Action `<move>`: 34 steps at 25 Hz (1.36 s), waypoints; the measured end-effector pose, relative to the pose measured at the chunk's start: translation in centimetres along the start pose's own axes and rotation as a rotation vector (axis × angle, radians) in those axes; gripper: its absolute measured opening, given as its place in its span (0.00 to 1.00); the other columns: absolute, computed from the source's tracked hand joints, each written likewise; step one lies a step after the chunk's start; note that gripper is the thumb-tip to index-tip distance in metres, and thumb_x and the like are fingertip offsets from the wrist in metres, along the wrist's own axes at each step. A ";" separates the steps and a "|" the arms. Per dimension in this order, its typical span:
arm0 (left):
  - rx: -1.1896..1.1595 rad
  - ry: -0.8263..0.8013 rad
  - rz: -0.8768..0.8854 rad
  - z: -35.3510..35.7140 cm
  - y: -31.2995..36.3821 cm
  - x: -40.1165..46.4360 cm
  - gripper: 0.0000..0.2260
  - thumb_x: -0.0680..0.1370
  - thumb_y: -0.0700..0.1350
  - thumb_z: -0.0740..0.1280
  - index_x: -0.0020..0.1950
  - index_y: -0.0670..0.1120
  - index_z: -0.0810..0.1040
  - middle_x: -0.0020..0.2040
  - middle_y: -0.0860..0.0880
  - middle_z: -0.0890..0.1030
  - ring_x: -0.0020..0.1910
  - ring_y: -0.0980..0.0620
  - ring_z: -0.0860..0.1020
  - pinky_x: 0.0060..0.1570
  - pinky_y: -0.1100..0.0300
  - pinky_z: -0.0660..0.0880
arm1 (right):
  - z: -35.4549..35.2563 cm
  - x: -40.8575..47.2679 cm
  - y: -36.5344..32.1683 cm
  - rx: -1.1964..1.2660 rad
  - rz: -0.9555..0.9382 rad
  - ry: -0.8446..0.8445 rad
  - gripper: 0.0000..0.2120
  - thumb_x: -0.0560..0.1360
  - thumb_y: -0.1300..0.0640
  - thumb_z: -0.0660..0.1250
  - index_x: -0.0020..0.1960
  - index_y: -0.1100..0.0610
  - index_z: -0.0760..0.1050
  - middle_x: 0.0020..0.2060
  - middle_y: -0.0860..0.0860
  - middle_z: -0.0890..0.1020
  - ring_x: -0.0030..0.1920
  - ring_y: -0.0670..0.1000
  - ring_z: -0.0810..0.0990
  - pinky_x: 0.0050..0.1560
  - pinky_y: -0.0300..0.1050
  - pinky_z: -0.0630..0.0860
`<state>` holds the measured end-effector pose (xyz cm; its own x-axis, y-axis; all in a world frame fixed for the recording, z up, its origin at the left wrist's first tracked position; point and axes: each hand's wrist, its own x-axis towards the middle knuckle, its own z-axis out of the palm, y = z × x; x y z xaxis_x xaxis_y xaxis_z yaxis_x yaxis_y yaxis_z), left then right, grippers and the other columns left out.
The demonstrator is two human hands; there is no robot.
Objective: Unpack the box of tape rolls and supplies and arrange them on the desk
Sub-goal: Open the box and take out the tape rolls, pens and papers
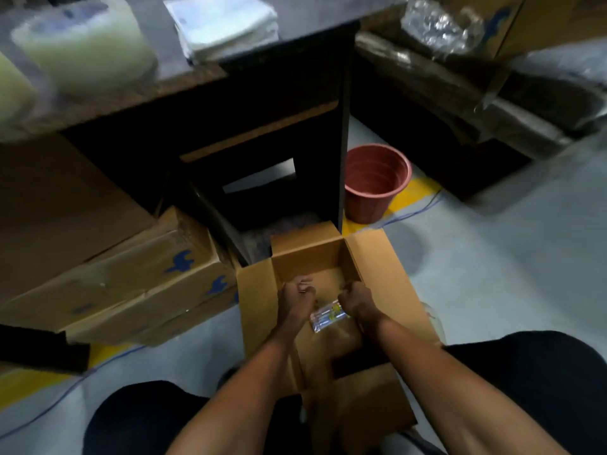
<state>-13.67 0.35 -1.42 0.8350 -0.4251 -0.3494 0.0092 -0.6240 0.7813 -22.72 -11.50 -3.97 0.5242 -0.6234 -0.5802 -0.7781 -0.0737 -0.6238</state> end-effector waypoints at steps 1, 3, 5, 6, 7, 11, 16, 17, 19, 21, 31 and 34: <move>0.005 -0.016 -0.042 0.9 -0.8 0.3 0.12 0.75 0.39 0.67 0.57 0.47 0.83 0.49 0.46 0.85 0.47 0.51 0.80 0.47 0.64 0.74 | 0.8 0.5 0.9 -0.016 0.024 -0.027 0.17 0.75 0.58 0.66 0.63 0.61 0.76 0.62 0.60 0.79 0.64 0.59 0.76 0.61 0.43 0.71; -0.029 -0.052 -0.119 2.5 -2.4 1.0 0.12 0.74 0.38 0.68 0.58 0.45 0.82 0.48 0.44 0.84 0.44 0.50 0.79 0.47 0.62 0.74 | 2.3 1.6 2.5 -0.062 0.057 -0.067 0.18 0.77 0.55 0.66 0.64 0.61 0.76 0.63 0.60 0.79 0.65 0.59 0.76 0.61 0.44 0.71; -0.039 -0.090 -0.167 4.2 -4.1 2.2 0.13 0.74 0.39 0.70 0.58 0.44 0.81 0.49 0.44 0.83 0.46 0.48 0.80 0.46 0.61 0.75 | 3.6 3.3 4.2 -0.099 0.077 -0.102 0.17 0.79 0.53 0.65 0.64 0.61 0.76 0.63 0.60 0.79 0.65 0.60 0.76 0.61 0.45 0.71; -0.025 -0.106 -0.181 5.1 -5.1 2.9 0.13 0.75 0.38 0.70 0.59 0.43 0.81 0.50 0.43 0.83 0.49 0.46 0.81 0.46 0.61 0.75 | 4.2 4.0 4.9 -0.112 0.094 -0.121 0.18 0.79 0.53 0.64 0.64 0.62 0.76 0.63 0.60 0.79 0.65 0.60 0.76 0.61 0.46 0.71; -0.012 -0.112 -0.196 5.8 -6.1 3.6 0.13 0.75 0.37 0.69 0.59 0.42 0.81 0.52 0.42 0.83 0.51 0.44 0.81 0.47 0.61 0.75 | 4.9 4.7 5.6 -0.113 0.118 -0.138 0.18 0.79 0.53 0.64 0.65 0.63 0.75 0.63 0.61 0.78 0.65 0.61 0.75 0.62 0.46 0.70; 0.115 -0.143 -0.248 8.6 -10.2 6.1 0.12 0.76 0.35 0.66 0.57 0.43 0.83 0.53 0.40 0.84 0.53 0.41 0.82 0.47 0.59 0.74 | 7.0 7.5 8.6 -0.117 0.205 -0.178 0.19 0.79 0.55 0.65 0.66 0.64 0.73 0.64 0.62 0.77 0.66 0.61 0.74 0.63 0.46 0.68; 0.280 -0.261 -0.209 10.5 -14.5 8.8 0.14 0.77 0.36 0.62 0.58 0.45 0.82 0.57 0.42 0.83 0.54 0.41 0.81 0.50 0.59 0.74 | 9.6 10.6 11.3 -0.011 0.226 -0.212 0.19 0.78 0.61 0.65 0.67 0.67 0.70 0.64 0.64 0.76 0.67 0.62 0.73 0.65 0.47 0.66; 0.291 -0.284 -0.208 10.9 -15.1 9.3 0.14 0.77 0.36 0.63 0.58 0.46 0.82 0.57 0.42 0.83 0.53 0.41 0.81 0.50 0.58 0.75 | 10.0 10.8 11.4 -0.014 0.233 -0.223 0.21 0.79 0.60 0.65 0.69 0.67 0.69 0.65 0.64 0.75 0.69 0.62 0.72 0.66 0.47 0.65; 0.314 -0.331 -0.188 12.0 -16.2 10.1 0.14 0.76 0.35 0.63 0.57 0.46 0.82 0.57 0.42 0.83 0.54 0.42 0.81 0.53 0.56 0.75 | 11.2 11.6 11.9 0.013 0.243 -0.228 0.23 0.79 0.59 0.64 0.71 0.66 0.65 0.68 0.63 0.72 0.70 0.62 0.69 0.69 0.48 0.64; 0.359 -0.356 -0.151 13.0 -16.6 10.8 0.14 0.76 0.35 0.63 0.59 0.44 0.81 0.59 0.42 0.82 0.58 0.42 0.80 0.57 0.57 0.74 | 12.6 12.3 12.1 0.071 0.245 -0.195 0.22 0.79 0.58 0.64 0.71 0.65 0.66 0.67 0.63 0.73 0.69 0.62 0.71 0.69 0.50 0.66; 0.457 -0.418 -0.257 14.8 -19.4 11.1 0.32 0.77 0.38 0.62 0.80 0.46 0.56 0.77 0.44 0.60 0.74 0.38 0.61 0.72 0.51 0.60 | 14.7 14.7 12.5 0.722 0.427 -0.045 0.13 0.78 0.69 0.62 0.61 0.68 0.74 0.55 0.63 0.78 0.48 0.56 0.77 0.59 0.48 0.75; 0.363 -0.356 -0.345 14.8 -19.6 11.3 0.29 0.77 0.40 0.64 0.77 0.47 0.62 0.72 0.42 0.68 0.70 0.38 0.67 0.70 0.50 0.66 | 13.8 16.7 14.6 0.966 0.173 -0.279 0.14 0.71 0.67 0.70 0.54 0.72 0.78 0.49 0.69 0.81 0.51 0.64 0.82 0.58 0.54 0.78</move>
<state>-12.57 -1.99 -28.33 0.5815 -0.3125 -0.7512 0.0060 -0.9216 0.3880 -20.55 -12.19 -29.99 0.5890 -0.3534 -0.7267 -0.3037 0.7366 -0.6043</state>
